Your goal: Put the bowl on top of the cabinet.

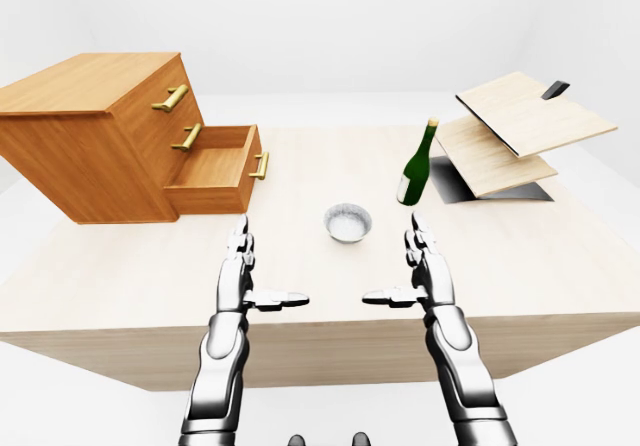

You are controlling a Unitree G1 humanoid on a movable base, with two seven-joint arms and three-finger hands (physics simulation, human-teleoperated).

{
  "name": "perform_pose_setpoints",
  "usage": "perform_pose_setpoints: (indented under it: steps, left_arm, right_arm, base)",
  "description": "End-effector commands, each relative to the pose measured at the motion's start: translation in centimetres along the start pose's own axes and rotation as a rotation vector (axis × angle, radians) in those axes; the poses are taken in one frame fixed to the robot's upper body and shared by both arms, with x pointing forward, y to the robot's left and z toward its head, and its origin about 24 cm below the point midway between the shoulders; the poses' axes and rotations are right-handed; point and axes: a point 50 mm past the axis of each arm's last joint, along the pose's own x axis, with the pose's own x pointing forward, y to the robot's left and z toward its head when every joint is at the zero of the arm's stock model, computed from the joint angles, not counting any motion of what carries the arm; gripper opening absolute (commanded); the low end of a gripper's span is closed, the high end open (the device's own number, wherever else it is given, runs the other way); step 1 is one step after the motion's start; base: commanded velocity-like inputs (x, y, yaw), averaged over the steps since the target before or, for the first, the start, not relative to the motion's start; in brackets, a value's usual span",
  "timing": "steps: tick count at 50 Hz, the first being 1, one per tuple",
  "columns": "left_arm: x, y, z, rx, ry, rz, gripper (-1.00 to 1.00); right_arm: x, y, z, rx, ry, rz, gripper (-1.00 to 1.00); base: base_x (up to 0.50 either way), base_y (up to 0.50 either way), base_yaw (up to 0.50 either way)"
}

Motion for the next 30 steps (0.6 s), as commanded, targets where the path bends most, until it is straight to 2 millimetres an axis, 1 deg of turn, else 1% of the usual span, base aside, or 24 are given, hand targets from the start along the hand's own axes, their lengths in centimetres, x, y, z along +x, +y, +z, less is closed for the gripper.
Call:
perform_pose_setpoints:
  steps: [1,12,18,24,27,30]
  left_arm:
    - [0.0,0.7,0.2,0.002,-0.002,0.002,1.0]
    - [-0.1,0.7,0.4,0.007,-0.002,-0.001,1.0]
    - [-0.2,0.7,1.1,0.012,-0.009,-0.003,1.0]
    - [-0.4,0.8,1.9,0.018,-0.035,-0.006,1.0]
    - [-0.4,1.0,2.1,0.023,-0.042,-0.002,1.0]
    - [-0.5,1.0,2.6,0.025,-0.062,-0.001,1.0]
  right_arm:
    - [0.1,-0.7,-0.2,0.008,0.007,0.001,1.0]
    - [0.0,-0.7,-0.1,0.0,0.011,0.0,1.0]
    - [0.0,-0.7,0.1,-0.019,0.018,-0.003,1.0]
    - [-0.1,-0.8,0.8,-0.029,0.018,-0.01,1.0]
    - [-0.2,-0.8,1.8,-0.038,-0.025,-0.011,1.0]
    - [-0.2,-0.9,2.3,-0.043,-0.045,-0.013,1.0]
  base:
    - [0.0,0.0,0.0]
    - [0.0,0.0,0.0]
    - [0.0,0.0,0.0]
    - [0.0,0.0,0.0]
    - [0.0,0.0,0.0]
    - [0.0,0.0,0.0]
